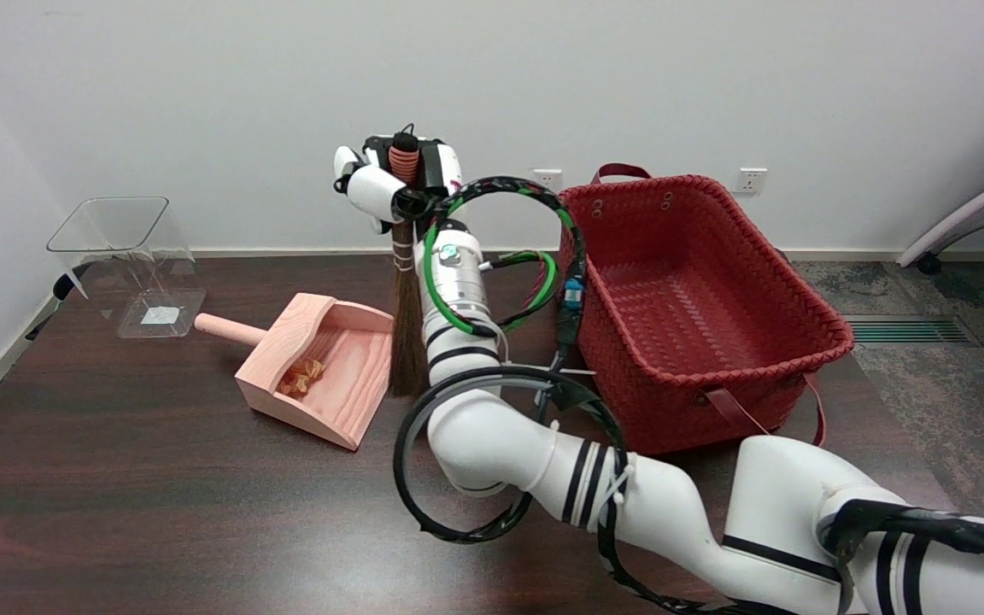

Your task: Sweep the yellow paper ball into the dustpan.

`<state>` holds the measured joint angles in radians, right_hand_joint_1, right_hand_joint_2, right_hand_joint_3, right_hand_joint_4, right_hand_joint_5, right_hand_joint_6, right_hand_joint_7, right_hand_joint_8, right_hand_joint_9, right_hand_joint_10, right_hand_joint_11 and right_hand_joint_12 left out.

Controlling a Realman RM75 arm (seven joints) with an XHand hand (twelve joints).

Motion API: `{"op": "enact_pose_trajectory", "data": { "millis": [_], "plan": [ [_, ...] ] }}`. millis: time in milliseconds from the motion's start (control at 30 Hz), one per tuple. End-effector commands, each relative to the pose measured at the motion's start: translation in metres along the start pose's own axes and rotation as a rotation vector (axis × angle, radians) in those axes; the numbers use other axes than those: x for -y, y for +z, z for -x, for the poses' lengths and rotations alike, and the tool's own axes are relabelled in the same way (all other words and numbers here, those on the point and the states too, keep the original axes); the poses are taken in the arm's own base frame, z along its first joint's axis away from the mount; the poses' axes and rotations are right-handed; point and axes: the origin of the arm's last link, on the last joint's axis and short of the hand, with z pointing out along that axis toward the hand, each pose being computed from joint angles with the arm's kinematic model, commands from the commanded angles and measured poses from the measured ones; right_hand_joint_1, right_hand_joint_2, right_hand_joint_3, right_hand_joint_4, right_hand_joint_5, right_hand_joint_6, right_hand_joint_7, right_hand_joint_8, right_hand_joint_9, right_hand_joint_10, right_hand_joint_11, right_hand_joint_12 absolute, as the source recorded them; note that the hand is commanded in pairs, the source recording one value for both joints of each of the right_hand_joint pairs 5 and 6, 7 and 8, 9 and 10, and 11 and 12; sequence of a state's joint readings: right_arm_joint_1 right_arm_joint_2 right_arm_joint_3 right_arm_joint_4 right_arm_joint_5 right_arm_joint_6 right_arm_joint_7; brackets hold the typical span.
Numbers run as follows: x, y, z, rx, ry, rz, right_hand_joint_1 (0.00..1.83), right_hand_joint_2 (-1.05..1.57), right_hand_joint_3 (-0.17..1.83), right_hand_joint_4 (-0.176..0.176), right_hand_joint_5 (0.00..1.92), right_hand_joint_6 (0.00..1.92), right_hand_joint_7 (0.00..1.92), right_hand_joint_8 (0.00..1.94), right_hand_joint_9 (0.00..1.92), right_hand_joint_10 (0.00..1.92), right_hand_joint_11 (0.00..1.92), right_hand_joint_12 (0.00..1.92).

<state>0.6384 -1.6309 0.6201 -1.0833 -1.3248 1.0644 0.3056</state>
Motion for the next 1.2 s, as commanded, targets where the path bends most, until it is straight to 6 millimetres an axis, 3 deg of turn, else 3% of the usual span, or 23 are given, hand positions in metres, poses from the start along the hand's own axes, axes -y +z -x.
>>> {"op": "enact_pose_trajectory", "data": {
  "millis": [33,333,600,833,1200],
  "plan": [
    [0.015,-0.004,-0.017,0.024,-0.115,-0.038,1.29,1.27,0.6,0.0,1.92,1.92,1.92,1.92,1.92,1.92,1.92,1.92],
    [0.001,-0.005,-0.008,0.109,-0.019,0.058,1.3,1.27,0.59,0.0,1.92,1.92,1.92,1.92,1.92,1.92,1.92,1.92],
    [-0.022,-0.001,0.004,0.221,0.218,0.216,1.35,1.15,0.63,0.0,1.92,1.92,1.92,1.92,1.92,1.92,1.92,1.92],
    [-0.033,0.004,0.004,0.208,0.305,0.275,1.36,1.13,0.64,0.0,1.92,1.92,1.92,1.92,1.92,1.92,1.92,1.92],
    [-0.05,-0.006,0.023,0.205,0.35,0.336,1.38,1.04,0.71,0.0,1.92,1.92,1.92,1.92,1.92,1.92,1.92,1.92]
  ]
}}
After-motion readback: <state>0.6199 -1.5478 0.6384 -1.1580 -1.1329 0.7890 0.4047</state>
